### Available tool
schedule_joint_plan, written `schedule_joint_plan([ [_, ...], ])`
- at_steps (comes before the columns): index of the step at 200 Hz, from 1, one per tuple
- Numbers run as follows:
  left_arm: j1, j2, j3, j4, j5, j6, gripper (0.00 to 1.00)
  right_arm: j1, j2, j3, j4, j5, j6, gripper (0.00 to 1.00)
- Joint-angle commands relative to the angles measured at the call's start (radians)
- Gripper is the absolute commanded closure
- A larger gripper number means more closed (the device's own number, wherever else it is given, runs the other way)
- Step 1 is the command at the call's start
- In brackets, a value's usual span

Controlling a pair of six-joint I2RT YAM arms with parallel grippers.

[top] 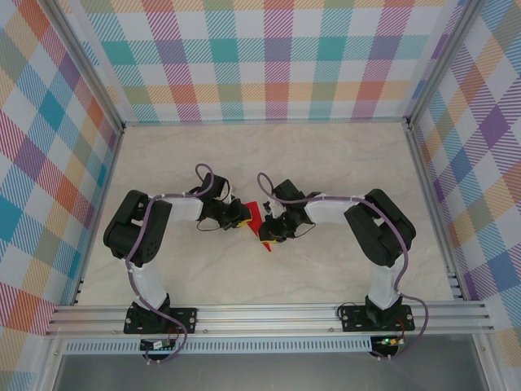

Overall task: Fold a paper plane with a square sheet of paper (pick it up from the middle)
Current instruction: Fold the wing for the fifth time at the center of the table.

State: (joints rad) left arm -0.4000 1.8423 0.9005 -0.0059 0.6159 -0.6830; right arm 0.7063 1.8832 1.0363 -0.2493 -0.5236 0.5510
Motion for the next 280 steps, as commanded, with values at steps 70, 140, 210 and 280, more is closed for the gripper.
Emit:
schedule_joint_plan([
  [70,-0.017,0.044,0.021,-0.06,-0.065,0.017,0.85,0.018,-0.006,-0.071,-0.091,0.036,-0.022,0.84],
  [140,-0.017,0.041,0.022,-0.069,-0.068,0.019,0.86,0.022,-0.026,-0.149,-0.039,0.016,-0.01,0.86],
  [210,-0.016,0.039,0.022,-0.073,-0.072,0.02,0.86,0.021,-0.071,-0.169,-0.064,0.031,-0.017,0.87],
  [280,-0.017,0.04,0.02,-0.071,-0.067,0.021,0.86,0.021,-0.175,-0.155,-0.054,0.072,-0.009,0.87],
])
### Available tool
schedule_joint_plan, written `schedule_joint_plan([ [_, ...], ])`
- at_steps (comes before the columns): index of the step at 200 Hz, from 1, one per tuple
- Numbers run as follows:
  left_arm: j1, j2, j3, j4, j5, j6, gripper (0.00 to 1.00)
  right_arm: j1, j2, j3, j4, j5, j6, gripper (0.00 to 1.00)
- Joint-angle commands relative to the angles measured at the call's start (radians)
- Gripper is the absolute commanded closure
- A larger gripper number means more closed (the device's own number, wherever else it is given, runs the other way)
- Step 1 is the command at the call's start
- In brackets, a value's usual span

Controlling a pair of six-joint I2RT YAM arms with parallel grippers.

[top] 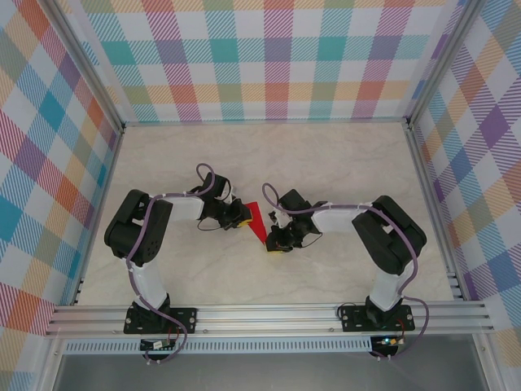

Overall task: Fold a paper plane with a square sheet of paper (pick it up from the middle)
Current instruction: Fold the wing for the fifth time at the center of the table.

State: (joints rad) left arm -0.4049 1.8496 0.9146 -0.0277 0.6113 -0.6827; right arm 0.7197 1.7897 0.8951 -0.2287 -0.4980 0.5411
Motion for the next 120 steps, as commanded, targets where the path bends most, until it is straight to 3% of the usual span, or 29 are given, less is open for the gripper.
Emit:
schedule_joint_plan([
  [1,-0.012,0.033,0.006,-0.049,-0.062,0.02,0.86,0.007,-0.086,-0.013,-0.072,0.048,0.0,0.87],
  [28,-0.012,0.031,0.005,-0.045,-0.056,0.021,0.86,0.007,-0.122,0.025,-0.048,0.102,0.012,0.86],
  [120,-0.012,0.014,0.001,-0.036,-0.03,0.034,0.86,0.007,0.086,0.158,0.006,0.042,0.029,0.85],
])
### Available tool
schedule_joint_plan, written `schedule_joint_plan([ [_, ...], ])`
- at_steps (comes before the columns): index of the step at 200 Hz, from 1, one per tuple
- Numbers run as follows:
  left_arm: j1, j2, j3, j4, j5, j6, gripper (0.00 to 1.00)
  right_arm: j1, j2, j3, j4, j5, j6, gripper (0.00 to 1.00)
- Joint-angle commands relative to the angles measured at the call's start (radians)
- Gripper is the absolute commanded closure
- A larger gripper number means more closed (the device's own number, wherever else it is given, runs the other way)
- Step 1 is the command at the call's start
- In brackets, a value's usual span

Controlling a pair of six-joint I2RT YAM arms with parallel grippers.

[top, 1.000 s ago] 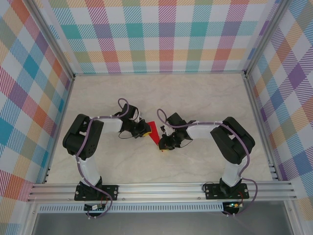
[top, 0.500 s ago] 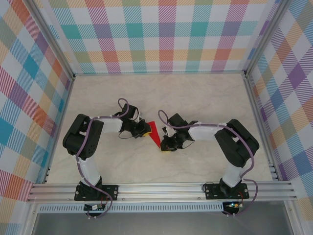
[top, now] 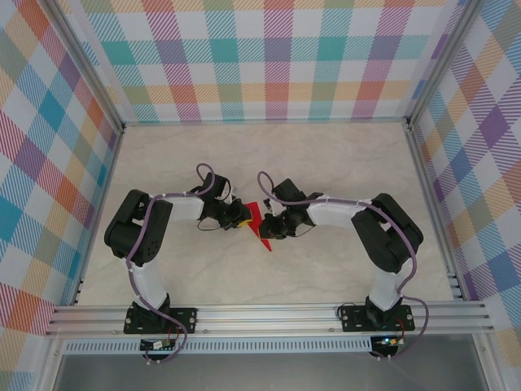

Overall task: Fold a paper plane with a square sheet of paper (pick it up from the middle)
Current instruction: Fold the wing for the fifth time at the center of the table.

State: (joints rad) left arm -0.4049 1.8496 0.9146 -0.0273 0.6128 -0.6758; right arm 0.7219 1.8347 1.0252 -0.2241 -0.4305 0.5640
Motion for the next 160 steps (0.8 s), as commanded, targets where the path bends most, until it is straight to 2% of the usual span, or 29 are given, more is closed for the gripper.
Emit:
schedule_joint_plan([
  [1,-0.012,0.013,0.001,-0.036,-0.031,0.028,0.86,0.005,0.043,0.027,0.001,-0.025,0.007,0.85],
  [64,-0.012,-0.053,0.003,0.012,0.028,0.062,0.84,0.005,0.084,0.014,-0.028,-0.004,0.014,0.86],
  [111,-0.012,-0.154,-0.059,0.058,0.004,0.102,0.79,0.005,0.089,0.003,-0.026,0.012,0.045,0.87],
  [160,-0.014,-0.168,-0.101,0.094,-0.013,0.143,0.78,-0.001,0.098,-0.004,-0.027,0.009,0.088,0.88],
])
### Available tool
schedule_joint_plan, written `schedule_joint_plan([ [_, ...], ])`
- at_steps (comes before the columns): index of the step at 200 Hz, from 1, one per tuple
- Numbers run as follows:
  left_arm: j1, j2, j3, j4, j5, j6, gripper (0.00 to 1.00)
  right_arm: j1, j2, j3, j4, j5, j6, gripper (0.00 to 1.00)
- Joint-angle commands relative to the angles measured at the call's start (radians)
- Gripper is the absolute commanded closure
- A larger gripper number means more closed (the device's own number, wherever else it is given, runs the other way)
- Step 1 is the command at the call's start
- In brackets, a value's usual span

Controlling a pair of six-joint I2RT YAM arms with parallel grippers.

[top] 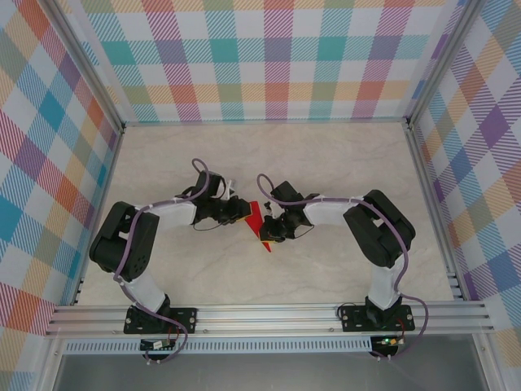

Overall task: Fold a paper plane with a square sheet of paper (pick it up from the middle)
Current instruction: Fold the wing for the fifth time at the center of the table.

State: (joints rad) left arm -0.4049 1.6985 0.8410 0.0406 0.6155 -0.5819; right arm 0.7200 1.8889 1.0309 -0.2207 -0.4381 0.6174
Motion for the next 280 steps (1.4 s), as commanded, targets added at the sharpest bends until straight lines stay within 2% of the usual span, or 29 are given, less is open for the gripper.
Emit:
schedule_joint_plan([
  [1,-0.015,-0.018,-0.027,0.026,-0.017,0.05,0.78,0.001,0.044,-0.009,-0.031,0.016,0.036,0.88],
  [158,-0.018,0.108,0.004,0.097,-0.083,0.094,0.82,-0.007,0.059,-0.023,-0.038,0.0,0.081,0.87],
  [280,-0.017,0.136,0.109,-0.067,-0.266,0.139,0.84,-0.007,0.073,-0.044,-0.152,0.073,0.021,0.87],
])
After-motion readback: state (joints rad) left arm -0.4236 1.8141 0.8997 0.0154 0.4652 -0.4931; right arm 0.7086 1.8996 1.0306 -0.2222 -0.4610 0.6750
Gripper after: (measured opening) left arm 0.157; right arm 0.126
